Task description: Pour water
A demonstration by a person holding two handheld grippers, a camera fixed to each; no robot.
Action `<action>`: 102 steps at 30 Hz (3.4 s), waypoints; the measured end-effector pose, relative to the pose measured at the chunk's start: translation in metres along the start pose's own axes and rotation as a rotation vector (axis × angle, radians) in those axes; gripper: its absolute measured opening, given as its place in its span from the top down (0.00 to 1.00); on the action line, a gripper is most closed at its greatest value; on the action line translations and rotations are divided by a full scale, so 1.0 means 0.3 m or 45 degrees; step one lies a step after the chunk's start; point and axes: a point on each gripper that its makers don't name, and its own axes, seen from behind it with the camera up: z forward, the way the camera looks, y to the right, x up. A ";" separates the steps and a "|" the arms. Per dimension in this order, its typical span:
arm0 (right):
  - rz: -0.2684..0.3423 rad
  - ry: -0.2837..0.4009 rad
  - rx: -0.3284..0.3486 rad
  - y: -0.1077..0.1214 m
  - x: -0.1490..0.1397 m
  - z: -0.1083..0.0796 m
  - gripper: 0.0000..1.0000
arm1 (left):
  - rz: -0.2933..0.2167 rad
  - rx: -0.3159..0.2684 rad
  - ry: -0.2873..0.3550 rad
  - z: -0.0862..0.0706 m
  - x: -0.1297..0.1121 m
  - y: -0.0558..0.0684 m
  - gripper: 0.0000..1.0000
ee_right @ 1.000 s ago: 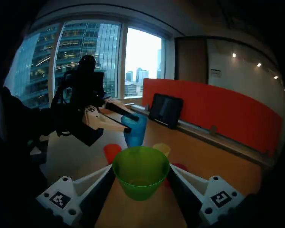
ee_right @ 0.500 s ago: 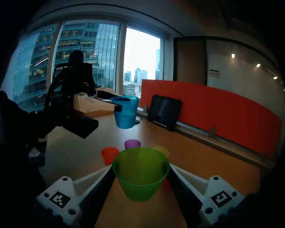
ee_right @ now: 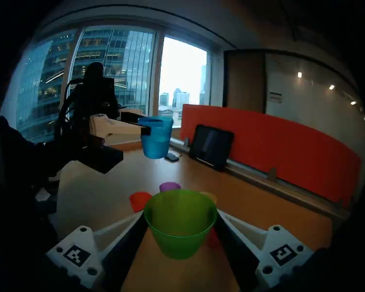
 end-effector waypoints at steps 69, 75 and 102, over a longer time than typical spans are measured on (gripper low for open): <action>-0.040 0.231 0.191 -0.186 0.179 0.348 0.07 | 0.198 0.163 0.102 -0.147 0.226 -0.106 0.13; -0.041 0.235 0.219 -0.215 0.180 0.369 0.07 | 0.300 0.192 0.105 -0.157 0.259 -0.105 0.13; -0.058 0.236 0.277 -0.287 0.183 0.403 0.08 | 0.747 0.319 0.115 -0.159 0.392 -0.082 0.13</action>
